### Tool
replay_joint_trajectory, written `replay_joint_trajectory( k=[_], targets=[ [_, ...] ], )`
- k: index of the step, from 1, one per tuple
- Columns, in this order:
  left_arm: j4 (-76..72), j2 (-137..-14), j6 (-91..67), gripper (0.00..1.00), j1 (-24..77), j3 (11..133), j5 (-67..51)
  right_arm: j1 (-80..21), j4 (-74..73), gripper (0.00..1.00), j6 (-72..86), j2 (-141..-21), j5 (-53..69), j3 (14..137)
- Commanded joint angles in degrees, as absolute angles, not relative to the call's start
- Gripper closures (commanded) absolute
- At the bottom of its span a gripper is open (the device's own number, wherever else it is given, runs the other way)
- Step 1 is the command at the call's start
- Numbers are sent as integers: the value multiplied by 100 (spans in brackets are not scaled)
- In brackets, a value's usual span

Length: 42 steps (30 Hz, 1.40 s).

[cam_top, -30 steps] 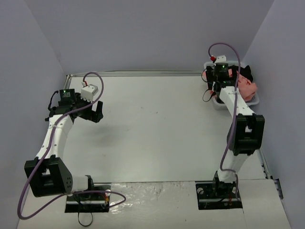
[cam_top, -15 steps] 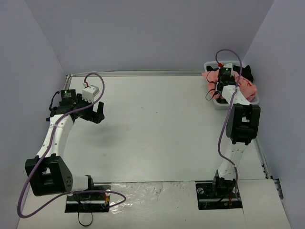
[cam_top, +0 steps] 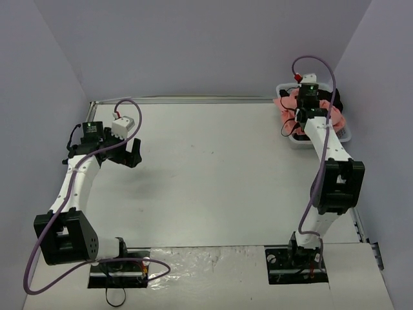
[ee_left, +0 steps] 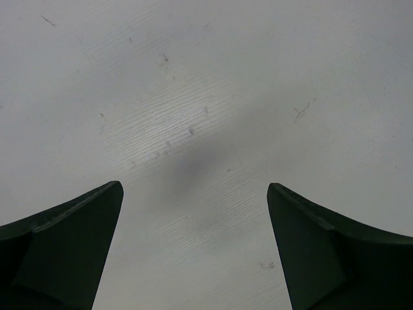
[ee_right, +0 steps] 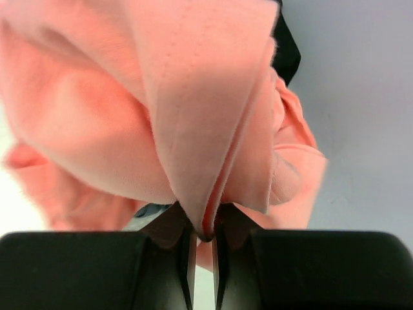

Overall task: Fold and stack the t-shirts
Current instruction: Grab crumpled tshirt from bin with the right arm, then move the tshirt to the center of the board, then flatten out the tshirt

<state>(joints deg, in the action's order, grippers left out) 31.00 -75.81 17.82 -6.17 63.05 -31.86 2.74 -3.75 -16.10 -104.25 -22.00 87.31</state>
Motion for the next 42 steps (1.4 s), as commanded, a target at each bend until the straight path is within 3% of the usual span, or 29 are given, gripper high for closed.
replay_joint_trajectory(
  k=[1, 10, 16, 17, 18, 20, 23, 34, 42],
  targets=[
    [3103, -7506, 1855, 6, -668, 6407, -3226, -245, -737, 100, -1468, -9643, -1793, 8956],
    [3076, -7427, 1828, 6, -668, 6425, -3287, -1247, -1485, 100, -1415, -8807, -1144, 9615],
    [3094, -7374, 1828, 6, -668, 6425, -3226, -2221, -2038, 100, -1590, -8490, 648, 9695],
    [3094, -7357, 1837, 6, -677, 6425, -3217, -2328, -2178, 95, -1704, -8542, 1364, 9633],
    [3111, -7339, 1837, 6, -677, 6434, -3199, -2442, -2554, 56, -2027, -8595, 1667, 9476],
    [3111, -7269, 1837, 6, -685, 6425, -3164, -2715, -2942, 50, -2345, -8770, 2247, 9300],
    [3094, -7225, 1819, 6, -703, 6407, -3164, -2804, -3392, 19, -2706, -8920, 2724, 9079],
    [3138, -7426, 1819, 6, -650, 6495, -3287, -2250, -3287, 18, -2751, -8675, 1714, 8307],
    [3225, -7778, 1775, 6, -396, 6680, -3340, -2425, -3234, 25, -2874, -8929, 2188, 7963]
  ],
)
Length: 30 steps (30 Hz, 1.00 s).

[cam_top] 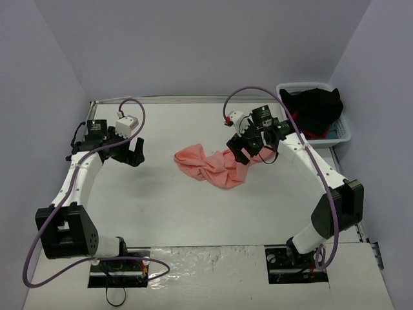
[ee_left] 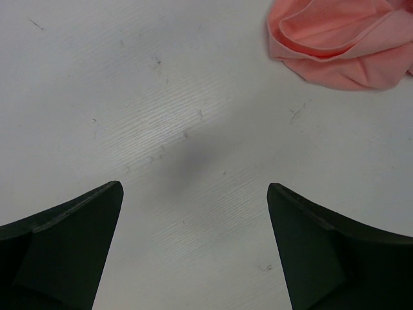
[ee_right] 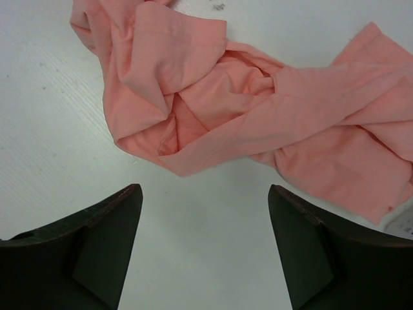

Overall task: Fold and stack the t-shirts
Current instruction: Flatten out the tshirt

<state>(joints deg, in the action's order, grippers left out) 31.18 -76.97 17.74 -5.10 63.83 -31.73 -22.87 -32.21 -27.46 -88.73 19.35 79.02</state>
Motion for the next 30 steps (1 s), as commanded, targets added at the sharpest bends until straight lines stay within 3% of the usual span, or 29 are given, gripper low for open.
replay_joint_trajectory(
  k=[1, 11, 22, 23, 24, 26, 27, 30],
  targets=[
    [3226, -7857, 1775, 6, -396, 6688, -3340, -2452, -3234, 26, -2918, -9147, 2267, 8006],
    [3217, -7910, 1775, 6, -404, 6601, -3147, -2891, -3287, 28, -2865, -10783, 2540, 9439],
    [3234, -7963, 1811, 6, -404, 6601, -3138, -3252, -3392, 31, -2979, -11610, 2523, 9343],
    [3234, -7980, 1811, 6, -404, 6609, -3138, -3295, -3401, 37, -2988, -11610, 2479, 9256],
    [3234, -7980, 1811, 6, -404, 6609, -3155, -3313, -3384, 59, -2997, -11619, 2435, 9211],
    [3252, -7998, 1811, 6, -404, 6609, -3164, -3305, -3392, 90, -2980, -11619, 2408, 9150],
    [3252, -8007, 1811, 6, -404, 6609, -3173, -3305, -3401, 100, -2953, -11584, 2365, 9123],
    [3252, -7998, 1811, 6, -396, 6618, -3182, -3305, -3445, 100, -2944, -11155, 2320, 8921]
  ],
)
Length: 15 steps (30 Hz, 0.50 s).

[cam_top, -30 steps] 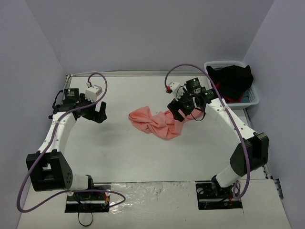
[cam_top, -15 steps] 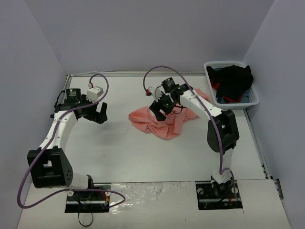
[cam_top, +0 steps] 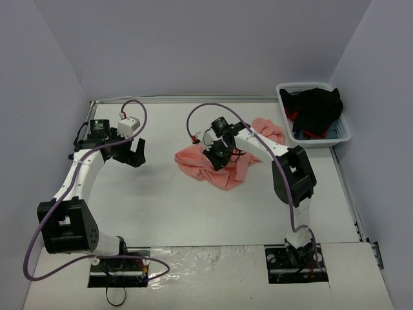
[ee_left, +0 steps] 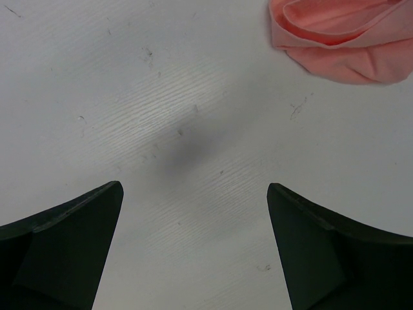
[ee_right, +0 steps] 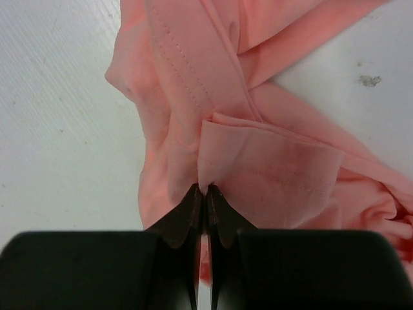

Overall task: Fold and stack the t-shirts
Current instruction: Flatten out the tshirt

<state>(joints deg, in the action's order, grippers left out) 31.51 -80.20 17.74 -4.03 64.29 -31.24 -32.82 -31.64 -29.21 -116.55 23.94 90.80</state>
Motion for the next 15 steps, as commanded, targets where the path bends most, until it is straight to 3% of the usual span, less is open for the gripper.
replay_joint_trajectory(
  k=[1, 8, 15],
  targets=[
    [3252, -7998, 1819, 6, -404, 6618, -3190, -3313, -3489, 100, -2944, -10988, 2329, 8869],
    [3252, -8042, 1811, 6, -396, 6653, -3261, -3322, -4437, 100, -3181, -8750, 2733, 8482],
    [3296, -7998, 1793, 6, -378, 6680, -3296, -3024, -4395, 100, -3129, -7138, 1593, 7489]
  ],
)
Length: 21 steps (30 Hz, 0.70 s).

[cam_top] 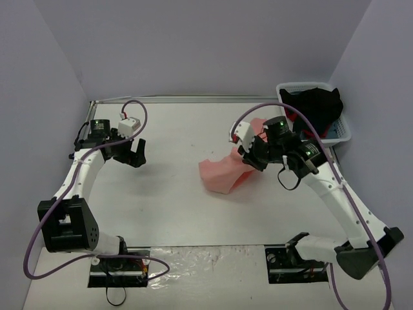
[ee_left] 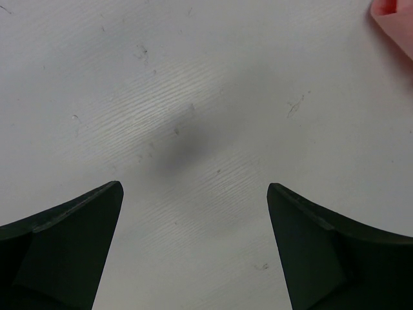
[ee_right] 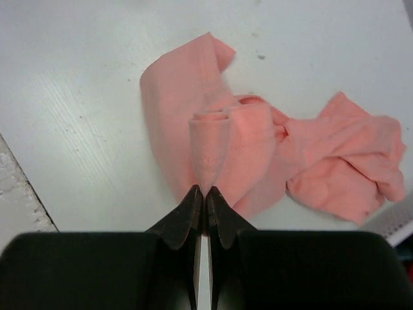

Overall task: Fold and stack the t-shirts
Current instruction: Flatten out the tshirt

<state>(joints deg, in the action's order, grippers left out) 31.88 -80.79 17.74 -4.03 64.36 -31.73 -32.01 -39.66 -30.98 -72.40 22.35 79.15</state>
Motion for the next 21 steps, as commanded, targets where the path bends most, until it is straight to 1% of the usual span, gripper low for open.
replay_joint_trajectory(
  k=[1, 5, 10, 12, 17, 19, 20, 21],
  targets=[
    [3296, -7998, 1784, 6, -387, 6680, -3322, -2945, -4377, 100, -3120, -6989, 1513, 7306],
    [3340, -7954, 1784, 6, -369, 6680, -3375, -2305, -4333, 100, -3296, -6812, 1661, 6944],
    [3419, -7998, 1775, 6, -343, 6724, -3550, -2188, -4228, 100, -3340, -6829, 1967, 6794],
    [3480, -8050, 1723, 6, -334, 6767, -3734, -2188, -4184, 100, -3305, -6943, 2126, 6925],
    [3778, -8305, 1635, 6, -325, 7110, -4332, -2267, -4061, 100, -3427, -7786, 2855, 7514],
    [3998, -8489, 1617, 6, -325, 7485, -4858, -2346, -3790, 100, -3445, -8103, 3031, 7821],
    [4338, -8586, 1652, 6, -343, 7654, -5078, -2399, -3718, 100, -3463, -8208, 3067, 7927],
    [4568, -8683, 1783, 6, -334, 7847, -5515, -2469, -3631, 100, -3480, -8322, 3033, 8154]
  ],
)
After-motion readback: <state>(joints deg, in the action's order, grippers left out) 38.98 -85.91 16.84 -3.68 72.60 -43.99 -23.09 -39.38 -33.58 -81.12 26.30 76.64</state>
